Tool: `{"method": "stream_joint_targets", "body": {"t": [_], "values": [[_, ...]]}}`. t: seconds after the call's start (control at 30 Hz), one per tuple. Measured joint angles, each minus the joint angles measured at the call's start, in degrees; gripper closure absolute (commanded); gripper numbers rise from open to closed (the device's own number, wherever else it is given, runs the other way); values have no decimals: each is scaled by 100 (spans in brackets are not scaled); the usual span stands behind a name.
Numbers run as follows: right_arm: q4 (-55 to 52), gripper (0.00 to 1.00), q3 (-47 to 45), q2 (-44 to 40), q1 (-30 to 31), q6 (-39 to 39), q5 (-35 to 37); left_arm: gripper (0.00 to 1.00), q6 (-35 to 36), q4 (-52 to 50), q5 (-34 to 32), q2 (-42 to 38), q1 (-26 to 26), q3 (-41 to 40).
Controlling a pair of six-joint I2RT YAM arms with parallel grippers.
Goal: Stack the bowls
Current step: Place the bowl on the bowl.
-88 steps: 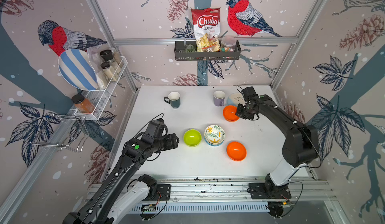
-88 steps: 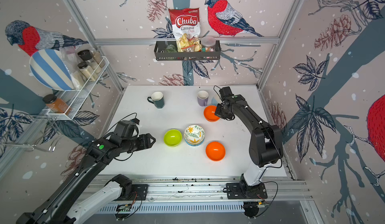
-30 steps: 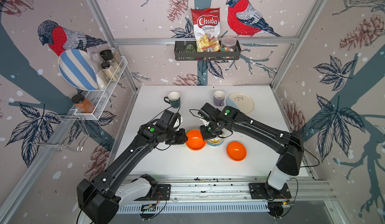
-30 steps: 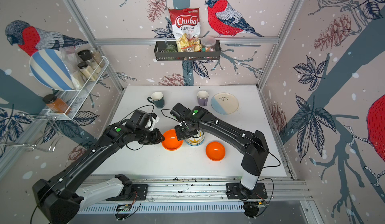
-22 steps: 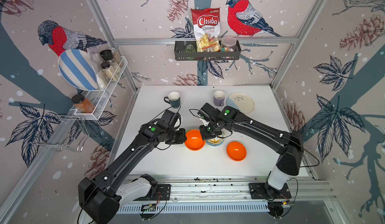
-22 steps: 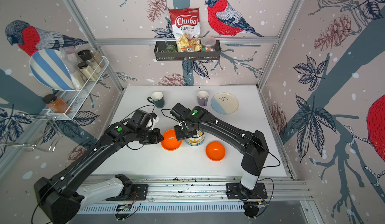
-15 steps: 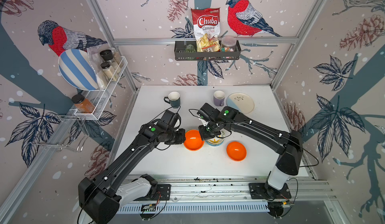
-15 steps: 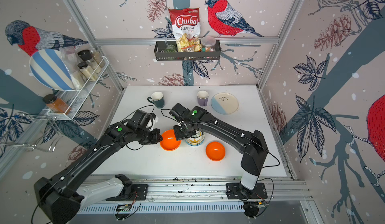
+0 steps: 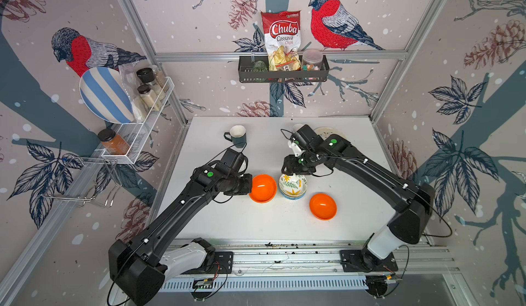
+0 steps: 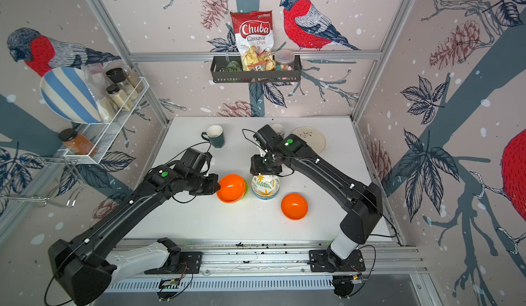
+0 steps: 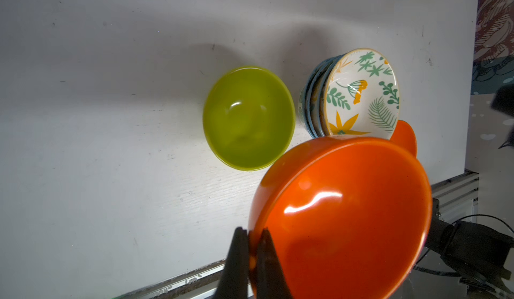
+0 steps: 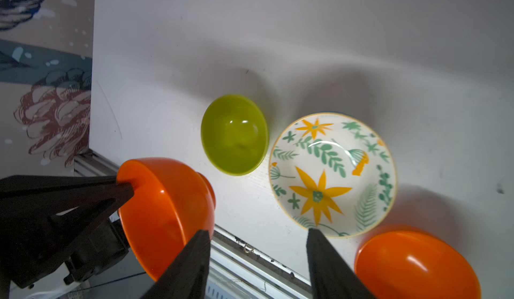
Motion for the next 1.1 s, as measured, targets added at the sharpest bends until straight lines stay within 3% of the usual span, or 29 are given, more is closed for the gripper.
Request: {"method": "stream_joint_targets", "body": {"t": [0.27,0.47,1.1], "values": [[50,43,-682,-874,-1051,-122,-13,100,-7,-57,-297,393,-4,85],[114,43,-1126,-1231,-1447,-168,-195,100,-48,188,-426,708,-4,35],[323,43,-1502,-1443,-1530,-173,-433,100,-184,911,-739,1172,-4,-245]]}}
